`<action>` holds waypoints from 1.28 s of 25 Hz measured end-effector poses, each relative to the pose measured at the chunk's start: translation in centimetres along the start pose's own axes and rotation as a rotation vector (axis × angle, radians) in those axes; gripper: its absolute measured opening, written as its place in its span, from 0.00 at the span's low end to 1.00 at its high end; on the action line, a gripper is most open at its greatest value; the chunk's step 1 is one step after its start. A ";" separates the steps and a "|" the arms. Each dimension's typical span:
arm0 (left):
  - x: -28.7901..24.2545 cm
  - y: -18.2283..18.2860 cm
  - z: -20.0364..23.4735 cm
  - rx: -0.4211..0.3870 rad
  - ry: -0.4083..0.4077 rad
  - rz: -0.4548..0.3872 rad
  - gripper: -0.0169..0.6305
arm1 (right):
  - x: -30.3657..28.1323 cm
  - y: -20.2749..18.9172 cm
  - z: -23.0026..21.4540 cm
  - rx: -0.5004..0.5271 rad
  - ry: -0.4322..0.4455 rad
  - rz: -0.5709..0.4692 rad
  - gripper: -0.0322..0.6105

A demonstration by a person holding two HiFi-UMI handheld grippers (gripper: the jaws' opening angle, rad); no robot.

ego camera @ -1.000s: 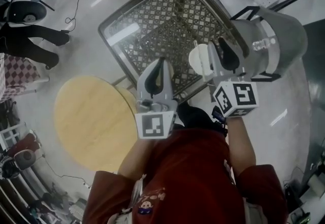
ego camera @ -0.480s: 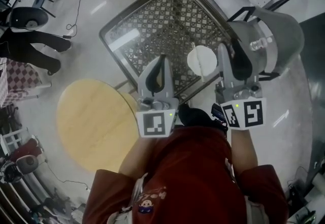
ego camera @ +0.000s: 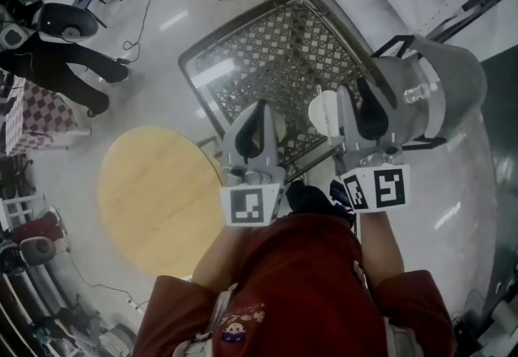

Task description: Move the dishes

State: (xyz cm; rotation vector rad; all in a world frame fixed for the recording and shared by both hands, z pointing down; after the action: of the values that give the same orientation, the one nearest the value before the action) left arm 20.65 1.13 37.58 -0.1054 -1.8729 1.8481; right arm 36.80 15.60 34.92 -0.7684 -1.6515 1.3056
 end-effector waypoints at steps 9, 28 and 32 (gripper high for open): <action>4.4 3.5 4.4 -0.083 0.150 -0.033 0.04 | -2.3 -0.6 6.1 -0.034 0.145 0.010 0.21; 22.9 11.1 16.7 -0.290 0.694 -0.041 0.04 | -6.7 -3.1 29.6 -0.072 0.643 0.084 0.21; 26.5 12.6 18.3 -0.324 0.771 -0.046 0.04 | -6.3 -3.3 34.4 -0.070 0.744 0.073 0.21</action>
State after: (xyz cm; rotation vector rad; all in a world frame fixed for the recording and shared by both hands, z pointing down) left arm -13.38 -4.20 34.27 -0.7606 -1.5564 1.1923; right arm 8.64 -5.46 34.04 -1.1888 -1.0732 0.8494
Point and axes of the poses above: the fingertips, and each gripper's own axes: x backward along the fingers, z to its left, y out of its top, the point moved 10 cm from there along x, backward along the fingers, and after that the axes turned 9 degrees about -z, right-handed, at the moved point
